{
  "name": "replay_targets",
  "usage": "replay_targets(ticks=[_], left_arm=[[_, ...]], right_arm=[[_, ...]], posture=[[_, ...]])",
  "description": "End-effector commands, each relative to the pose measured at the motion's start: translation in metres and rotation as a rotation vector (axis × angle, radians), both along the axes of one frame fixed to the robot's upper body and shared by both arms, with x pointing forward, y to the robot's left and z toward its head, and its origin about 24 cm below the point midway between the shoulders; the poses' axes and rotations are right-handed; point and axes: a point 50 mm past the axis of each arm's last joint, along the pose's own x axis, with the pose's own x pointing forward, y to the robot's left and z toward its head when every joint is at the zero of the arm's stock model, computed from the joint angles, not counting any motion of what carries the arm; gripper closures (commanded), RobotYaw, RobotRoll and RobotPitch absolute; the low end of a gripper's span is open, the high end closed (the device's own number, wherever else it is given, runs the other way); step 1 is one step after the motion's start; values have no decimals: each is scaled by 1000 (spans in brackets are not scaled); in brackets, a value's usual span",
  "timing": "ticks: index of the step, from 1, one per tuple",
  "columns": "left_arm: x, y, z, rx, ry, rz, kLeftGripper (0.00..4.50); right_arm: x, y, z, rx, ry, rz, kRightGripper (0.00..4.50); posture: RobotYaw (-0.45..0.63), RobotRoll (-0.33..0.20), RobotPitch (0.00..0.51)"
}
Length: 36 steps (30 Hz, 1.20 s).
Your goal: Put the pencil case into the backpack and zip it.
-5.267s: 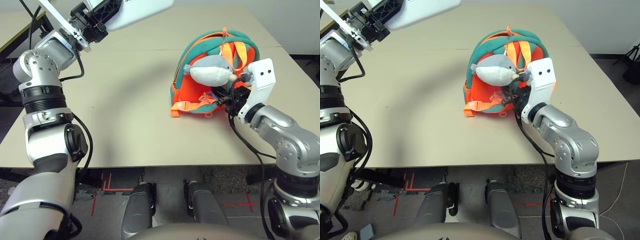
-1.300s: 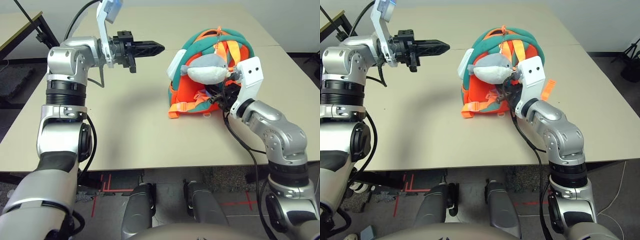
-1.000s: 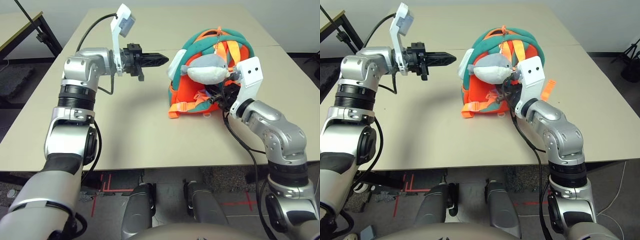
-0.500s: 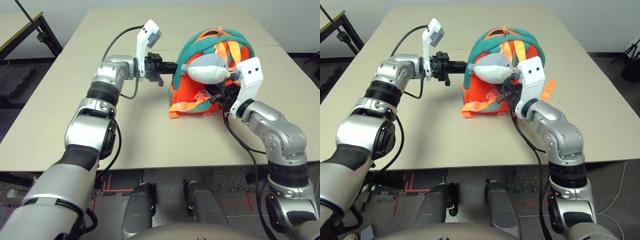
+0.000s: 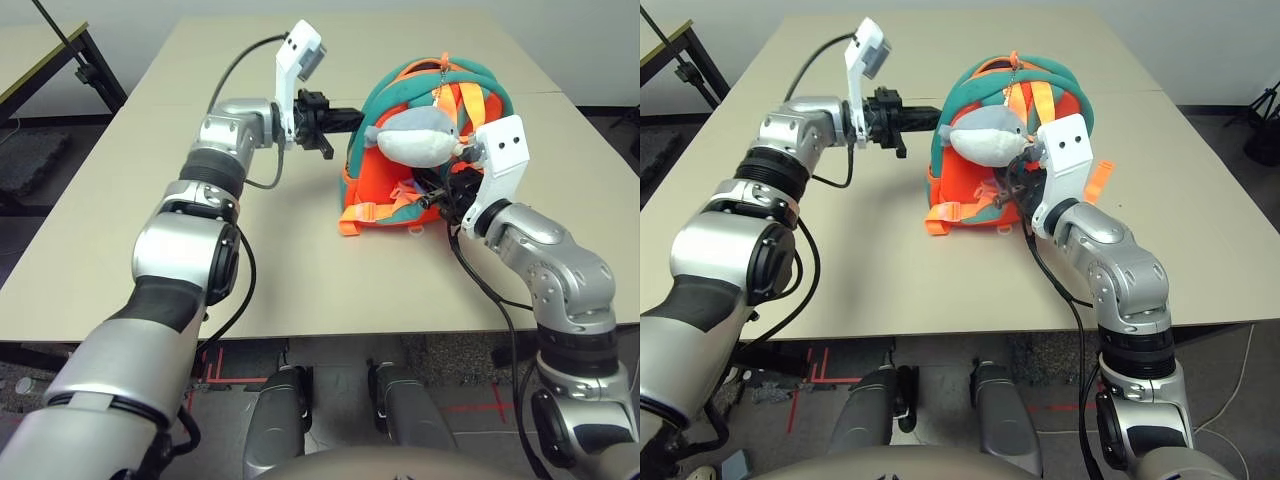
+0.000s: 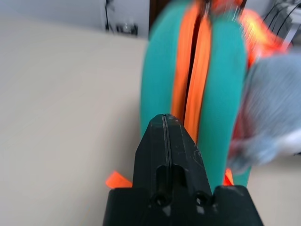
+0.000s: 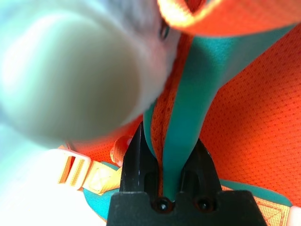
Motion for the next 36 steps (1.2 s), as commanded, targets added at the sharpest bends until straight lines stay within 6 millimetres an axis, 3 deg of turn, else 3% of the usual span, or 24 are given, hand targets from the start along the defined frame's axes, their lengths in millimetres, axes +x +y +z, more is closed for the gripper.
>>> replay_targets(ticks=[1,4,6,14,25,36], left_arm=[[-9,3,36,-46,-105,-38,4500],[-19,2,58,-69,-184,-93,3899],[-28,-5,67,-61,-227,-152,3177],[-51,-29,62,52,-289,-308,35],[-62,-47,40,223,-285,-416,0],[-50,-60,13,338,-297,-402,0]], right_arm=[[0,2,-10,-6,55,12,4297],[0,3,-10,-6,58,18,4297],[0,3,-11,-5,58,19,4297],[-1,2,-12,-7,61,14,4297],[-1,1,-13,-10,62,9,4297],[-1,2,-13,-4,60,9,4297]], posture=[[-188,0,123],[-187,0,123],[-189,0,123],[-198,0,119],[-201,0,114],[-207,0,113]])
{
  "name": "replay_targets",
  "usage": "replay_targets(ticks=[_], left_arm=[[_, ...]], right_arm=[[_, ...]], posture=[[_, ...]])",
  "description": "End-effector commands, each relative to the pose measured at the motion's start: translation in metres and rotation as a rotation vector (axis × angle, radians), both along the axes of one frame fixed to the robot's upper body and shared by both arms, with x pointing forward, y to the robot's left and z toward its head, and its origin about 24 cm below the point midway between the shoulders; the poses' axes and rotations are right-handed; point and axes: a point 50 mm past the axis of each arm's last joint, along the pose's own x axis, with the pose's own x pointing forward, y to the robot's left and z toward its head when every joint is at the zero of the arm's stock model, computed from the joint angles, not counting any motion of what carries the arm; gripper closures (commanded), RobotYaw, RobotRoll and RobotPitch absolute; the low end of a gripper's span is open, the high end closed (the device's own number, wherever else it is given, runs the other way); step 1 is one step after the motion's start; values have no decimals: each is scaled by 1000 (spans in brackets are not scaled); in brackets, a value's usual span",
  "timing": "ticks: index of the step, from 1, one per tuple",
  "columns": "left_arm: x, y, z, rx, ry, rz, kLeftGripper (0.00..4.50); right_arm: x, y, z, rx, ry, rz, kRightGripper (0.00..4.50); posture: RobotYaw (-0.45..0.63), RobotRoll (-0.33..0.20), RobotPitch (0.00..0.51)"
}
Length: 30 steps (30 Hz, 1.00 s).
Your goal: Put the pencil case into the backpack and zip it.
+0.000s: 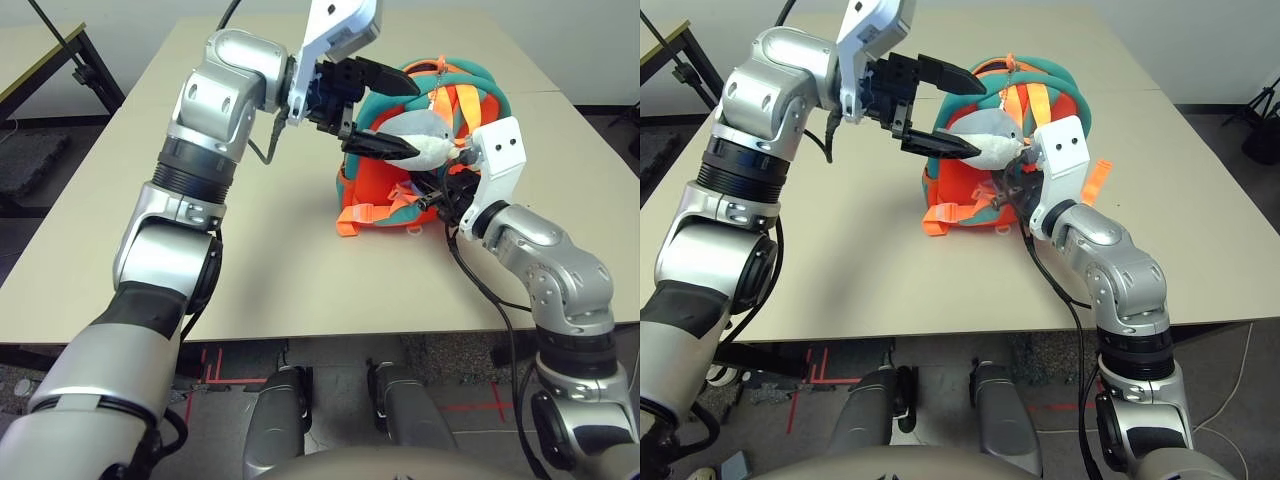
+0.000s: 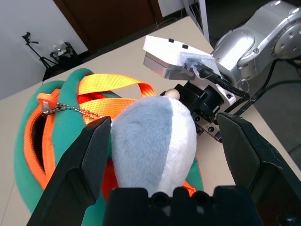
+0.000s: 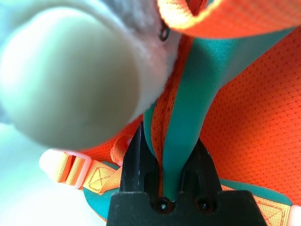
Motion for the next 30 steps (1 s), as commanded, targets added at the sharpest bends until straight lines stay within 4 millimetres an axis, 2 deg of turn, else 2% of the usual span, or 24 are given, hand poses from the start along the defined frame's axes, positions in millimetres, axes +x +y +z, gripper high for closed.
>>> replay_targets(ticks=[1,14,19,21,28,30], left_arm=[[7,-3,-15,53,6,25,0],[20,-14,-41,141,-56,89,0],[23,-15,-40,118,-47,99,0],[23,-14,-38,113,-48,103,550],[25,-7,-31,103,-57,125,3219],[25,-3,-27,102,-64,135,3809]], right_arm=[[-1,1,-12,-3,58,-1,4297],[-1,2,-12,3,58,-5,4297],[-1,2,-12,4,58,-5,4297],[-1,2,-12,4,58,-5,4297],[0,2,-13,5,59,-2,4297],[1,3,-13,5,58,1,4297]], posture=[[-207,0,113],[-212,0,117],[-212,0,116],[-212,0,116],[-200,0,115],[-200,0,115]])
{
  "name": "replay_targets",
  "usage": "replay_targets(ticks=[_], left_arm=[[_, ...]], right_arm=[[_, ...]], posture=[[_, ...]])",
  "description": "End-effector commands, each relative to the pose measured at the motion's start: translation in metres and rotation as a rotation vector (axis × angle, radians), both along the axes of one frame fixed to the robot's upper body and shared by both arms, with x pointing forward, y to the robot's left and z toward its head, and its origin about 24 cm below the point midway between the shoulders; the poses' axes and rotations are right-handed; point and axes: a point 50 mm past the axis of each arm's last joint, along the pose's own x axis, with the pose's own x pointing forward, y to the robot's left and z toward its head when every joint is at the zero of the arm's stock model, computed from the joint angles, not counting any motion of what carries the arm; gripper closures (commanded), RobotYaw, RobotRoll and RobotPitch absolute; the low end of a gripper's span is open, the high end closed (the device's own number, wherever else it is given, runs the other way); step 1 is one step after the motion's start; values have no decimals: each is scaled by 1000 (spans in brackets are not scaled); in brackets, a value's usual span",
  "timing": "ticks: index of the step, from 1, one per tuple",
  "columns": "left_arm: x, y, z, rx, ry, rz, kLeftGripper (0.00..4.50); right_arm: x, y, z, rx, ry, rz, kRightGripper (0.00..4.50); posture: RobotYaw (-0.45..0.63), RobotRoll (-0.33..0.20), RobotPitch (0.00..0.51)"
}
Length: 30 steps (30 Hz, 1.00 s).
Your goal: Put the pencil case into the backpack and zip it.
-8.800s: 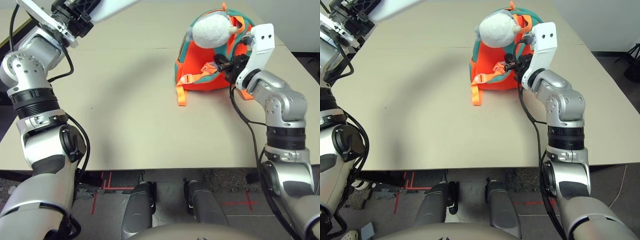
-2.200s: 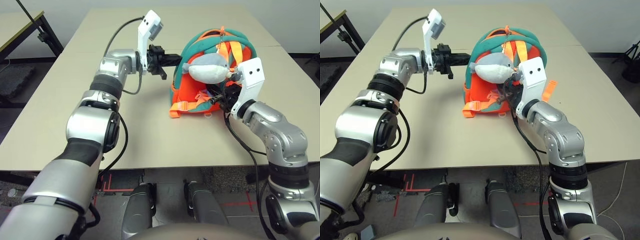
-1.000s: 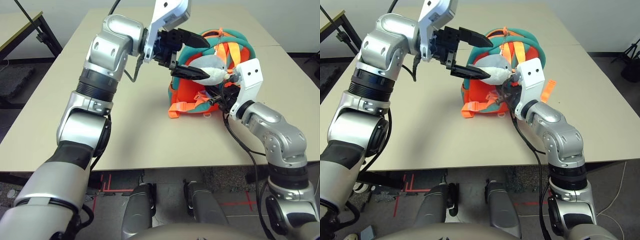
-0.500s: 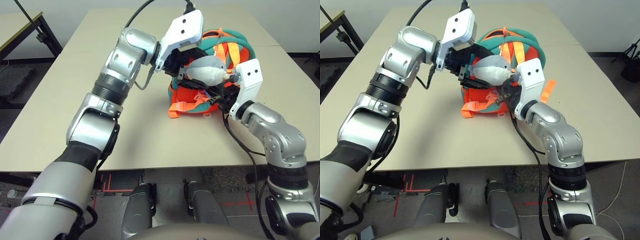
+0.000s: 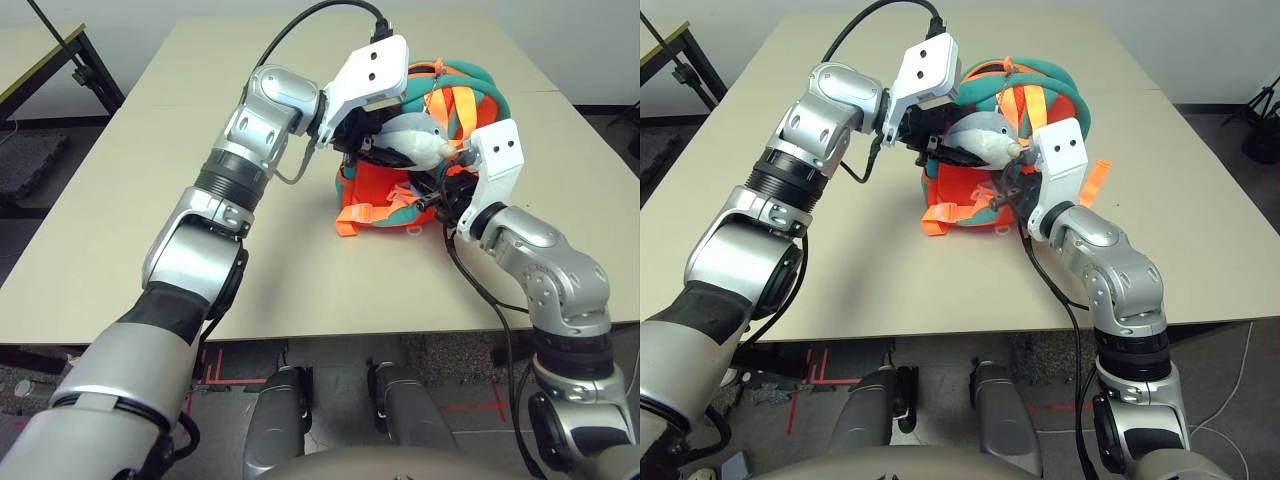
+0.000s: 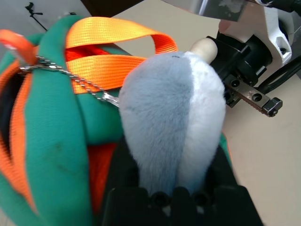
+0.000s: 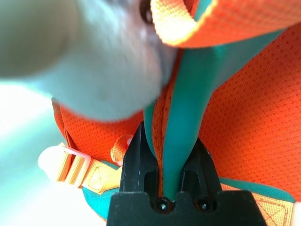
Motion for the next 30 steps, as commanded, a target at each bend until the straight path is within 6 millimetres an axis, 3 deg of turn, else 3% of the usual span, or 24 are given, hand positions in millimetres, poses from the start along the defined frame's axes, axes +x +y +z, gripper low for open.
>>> replay_targets(ticks=[1,9,12,17,25,30], left_arm=[[3,13,9,10,-3,43,3990],[3,43,44,-101,18,95,4105],[6,68,57,-131,16,168,4105],[7,95,60,-130,33,245,4105],[5,134,31,-75,146,349,4106],[3,153,-7,-5,255,401,4106]], right_arm=[[1,1,-10,-5,48,6,4297],[2,1,-11,-6,48,8,4297],[3,1,-11,-6,48,10,4297],[4,3,-12,-5,49,17,4297],[5,4,-13,-5,48,24,4297],[5,4,-13,-8,49,30,4297]], posture=[[-200,0,115],[-185,0,112],[-180,0,112],[-172,0,112],[-164,0,112],[-160,0,111]])
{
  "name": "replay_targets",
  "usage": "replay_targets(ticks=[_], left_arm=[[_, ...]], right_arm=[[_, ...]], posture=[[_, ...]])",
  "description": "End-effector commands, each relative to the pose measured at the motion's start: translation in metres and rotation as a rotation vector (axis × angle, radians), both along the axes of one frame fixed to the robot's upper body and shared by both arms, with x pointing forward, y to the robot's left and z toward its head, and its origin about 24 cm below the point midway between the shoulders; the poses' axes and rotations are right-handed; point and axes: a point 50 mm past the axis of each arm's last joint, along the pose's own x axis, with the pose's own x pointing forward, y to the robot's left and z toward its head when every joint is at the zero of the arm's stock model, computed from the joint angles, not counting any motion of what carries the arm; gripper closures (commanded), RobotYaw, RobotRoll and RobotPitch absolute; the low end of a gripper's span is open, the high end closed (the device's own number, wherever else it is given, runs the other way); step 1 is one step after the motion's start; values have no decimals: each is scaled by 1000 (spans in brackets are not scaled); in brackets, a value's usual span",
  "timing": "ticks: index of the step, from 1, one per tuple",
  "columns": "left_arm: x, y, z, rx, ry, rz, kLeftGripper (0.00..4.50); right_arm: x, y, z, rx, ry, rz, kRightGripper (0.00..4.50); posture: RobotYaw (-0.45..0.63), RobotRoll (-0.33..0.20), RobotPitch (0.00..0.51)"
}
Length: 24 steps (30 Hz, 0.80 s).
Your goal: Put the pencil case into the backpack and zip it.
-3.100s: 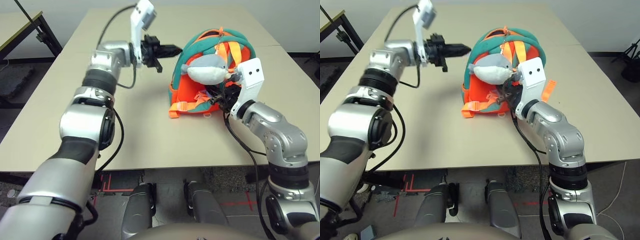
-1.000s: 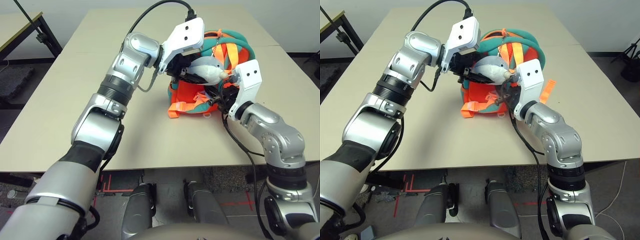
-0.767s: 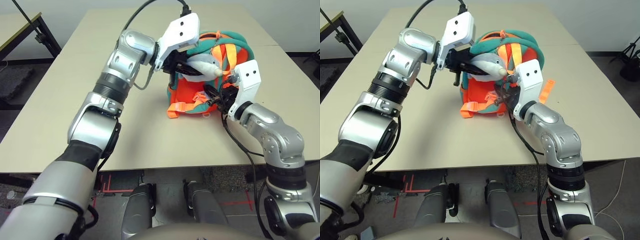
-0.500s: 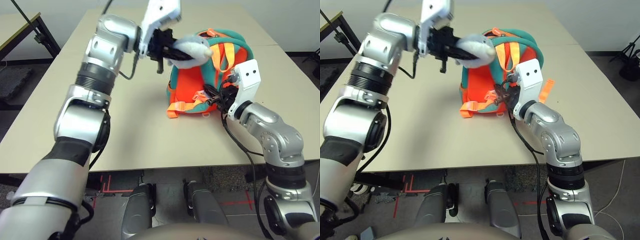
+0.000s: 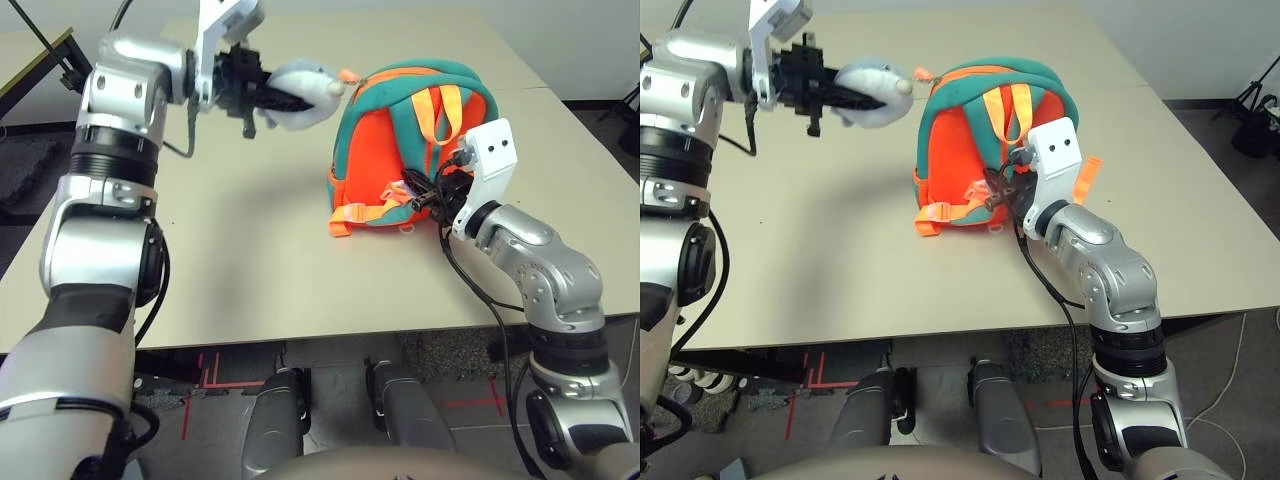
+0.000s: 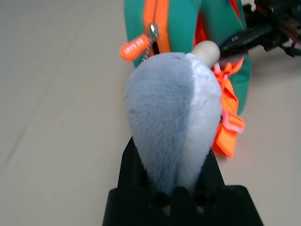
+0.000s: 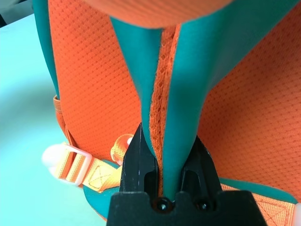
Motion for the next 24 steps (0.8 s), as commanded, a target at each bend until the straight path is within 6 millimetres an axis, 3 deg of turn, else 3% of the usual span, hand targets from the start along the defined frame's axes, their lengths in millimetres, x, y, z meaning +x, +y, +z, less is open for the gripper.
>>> replay_targets(ticks=[1,10,24], left_arm=[[-2,17,-25,53,82,48,4106],[-5,15,-88,121,246,57,4106],[-7,-8,-154,155,420,40,4107]], right_arm=[[2,-1,-11,-18,57,-4,4297],[3,-1,-10,-23,55,4,4297],[2,-1,-9,-28,55,-3,4297]], posture=[[-157,0,111],[-161,0,111],[-176,0,109]])
